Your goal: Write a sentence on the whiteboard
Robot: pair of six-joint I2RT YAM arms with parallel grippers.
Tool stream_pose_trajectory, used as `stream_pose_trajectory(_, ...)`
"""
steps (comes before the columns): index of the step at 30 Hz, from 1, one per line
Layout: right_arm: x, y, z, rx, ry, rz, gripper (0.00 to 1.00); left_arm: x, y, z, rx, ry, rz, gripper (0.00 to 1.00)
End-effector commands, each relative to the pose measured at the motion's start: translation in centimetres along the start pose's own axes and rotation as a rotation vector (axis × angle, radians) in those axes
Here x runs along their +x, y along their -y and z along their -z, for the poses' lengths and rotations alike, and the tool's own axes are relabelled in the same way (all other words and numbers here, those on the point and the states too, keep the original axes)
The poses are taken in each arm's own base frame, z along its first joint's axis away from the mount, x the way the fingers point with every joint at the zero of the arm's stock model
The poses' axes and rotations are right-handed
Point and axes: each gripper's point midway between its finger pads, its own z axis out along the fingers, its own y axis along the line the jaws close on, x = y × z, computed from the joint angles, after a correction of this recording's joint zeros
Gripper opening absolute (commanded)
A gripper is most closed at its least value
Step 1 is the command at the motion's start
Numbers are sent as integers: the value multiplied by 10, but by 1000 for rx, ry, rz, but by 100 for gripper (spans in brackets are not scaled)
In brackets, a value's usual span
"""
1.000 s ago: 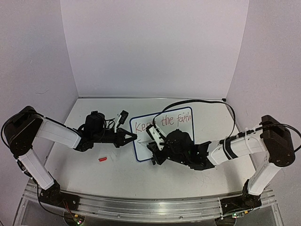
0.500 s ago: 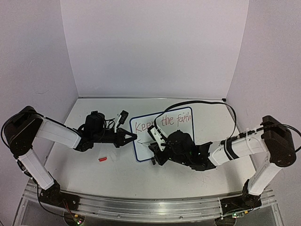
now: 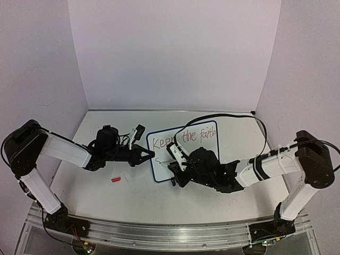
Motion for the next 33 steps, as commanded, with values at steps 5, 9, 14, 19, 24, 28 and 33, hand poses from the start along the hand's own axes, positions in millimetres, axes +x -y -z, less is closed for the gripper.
stream_pose_trajectory(5, 10, -7, -6, -13, -33, -8, 0, 7, -38, 9, -201, -20, -40, 0)
stream_pose_trajectory(9, 7, -10, -10, -22, -26, -12, 0, 8, -38, 10, -202, -20, -42, 0)
stream_pose_trajectory(14, 0, -9, -14, -8, -9, -23, 0, 8, -38, 11, -205, -20, -41, 0)
stream_pose_trajectory(19, -13, -7, -13, 10, 29, -37, 0, 11, -39, 10, -207, -26, -38, 0)
stream_pose_trajectory(24, -26, -1, 12, 4, 106, -56, 0, 12, -40, 9, -205, -30, -36, 0)
stream_pose_trajectory(28, -29, 9, 16, 50, 114, -43, 0, 12, -40, 8, -202, -31, -37, 0)
stream_pose_trajectory(33, -34, 12, 14, 61, 121, -47, 0, 9, -39, 8, -202, -26, -39, 0)
